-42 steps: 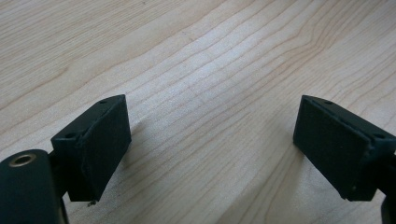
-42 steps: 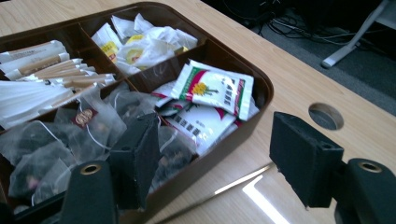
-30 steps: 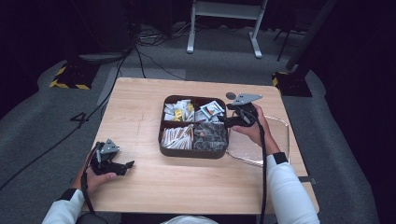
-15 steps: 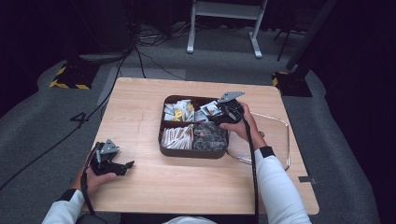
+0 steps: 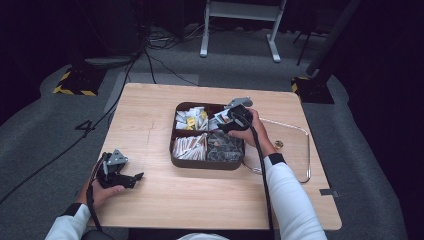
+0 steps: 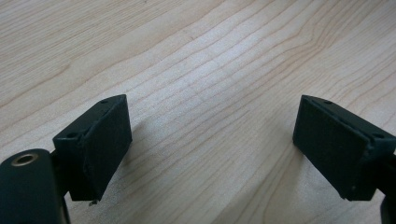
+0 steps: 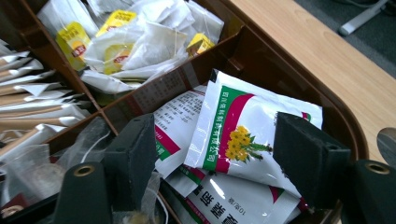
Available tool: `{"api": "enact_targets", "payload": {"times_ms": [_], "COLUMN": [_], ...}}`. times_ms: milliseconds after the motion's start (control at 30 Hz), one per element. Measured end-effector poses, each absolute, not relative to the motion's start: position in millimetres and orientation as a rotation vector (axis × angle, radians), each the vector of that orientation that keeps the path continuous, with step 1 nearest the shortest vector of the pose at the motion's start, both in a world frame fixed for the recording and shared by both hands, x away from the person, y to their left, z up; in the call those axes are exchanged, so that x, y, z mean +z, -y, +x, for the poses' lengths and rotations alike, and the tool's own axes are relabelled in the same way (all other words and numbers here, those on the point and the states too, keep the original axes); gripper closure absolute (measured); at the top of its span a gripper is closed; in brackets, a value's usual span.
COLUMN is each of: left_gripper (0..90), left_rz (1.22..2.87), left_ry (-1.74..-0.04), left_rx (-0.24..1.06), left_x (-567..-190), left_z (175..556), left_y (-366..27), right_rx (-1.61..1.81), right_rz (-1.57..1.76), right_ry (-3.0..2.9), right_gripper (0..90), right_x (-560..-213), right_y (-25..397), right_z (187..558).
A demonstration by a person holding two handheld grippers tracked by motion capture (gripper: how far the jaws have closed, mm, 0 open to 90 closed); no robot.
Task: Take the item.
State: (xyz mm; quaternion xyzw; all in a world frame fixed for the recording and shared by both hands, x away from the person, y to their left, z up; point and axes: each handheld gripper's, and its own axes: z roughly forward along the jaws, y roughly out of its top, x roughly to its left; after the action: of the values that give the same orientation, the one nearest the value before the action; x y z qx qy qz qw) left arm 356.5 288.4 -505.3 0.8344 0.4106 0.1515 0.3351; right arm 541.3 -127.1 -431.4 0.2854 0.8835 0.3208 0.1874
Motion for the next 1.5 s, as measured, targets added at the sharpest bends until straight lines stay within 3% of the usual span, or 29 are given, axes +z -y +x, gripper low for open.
{"api": "enact_targets", "payload": {"times_ms": [500, 700, 1067, 1233, 1367, 1500], "left_gripper": [11.9, 11.9, 11.9, 11.9, 11.9, 11.9], "left_rz": [2.177, 2.177, 2.177, 2.177, 2.177, 2.177], "left_ry": [-1.071, -1.071, -1.071, -1.071, -1.071, -1.071], "left_rx": [0.395, 0.395, 0.395, 0.395, 0.395, 0.395], "left_x": [-505.3, -505.3, -505.3, -505.3, -505.3, -505.3], "left_z": [356.5, 356.5, 356.5, 356.5, 356.5, 356.5], "left_y": [-288.4, -288.4, -288.3, -288.4, -288.4, -288.4], "right_rx": [0.846, 0.824, 0.795, 0.744, 0.717, 0.76], "right_rz": [0.895, 0.851, 0.78, 0.756, 0.772, 0.833], "right_ry": [-2.449, -2.43, -2.379, -2.375, -2.38, -2.392], "right_gripper": [29.1, 41.5, 51.0, 49.7, 36.3, 35.8], "right_x": [-445.9, -441.4, -438.2, -443.5, -445.5, -447.0], "right_y": [127.6, 124.4, 120.7, 115.9, 112.3, 117.9], "right_z": [557.5, 556.8, 553.7, 554.5, 556.6, 562.6]}}
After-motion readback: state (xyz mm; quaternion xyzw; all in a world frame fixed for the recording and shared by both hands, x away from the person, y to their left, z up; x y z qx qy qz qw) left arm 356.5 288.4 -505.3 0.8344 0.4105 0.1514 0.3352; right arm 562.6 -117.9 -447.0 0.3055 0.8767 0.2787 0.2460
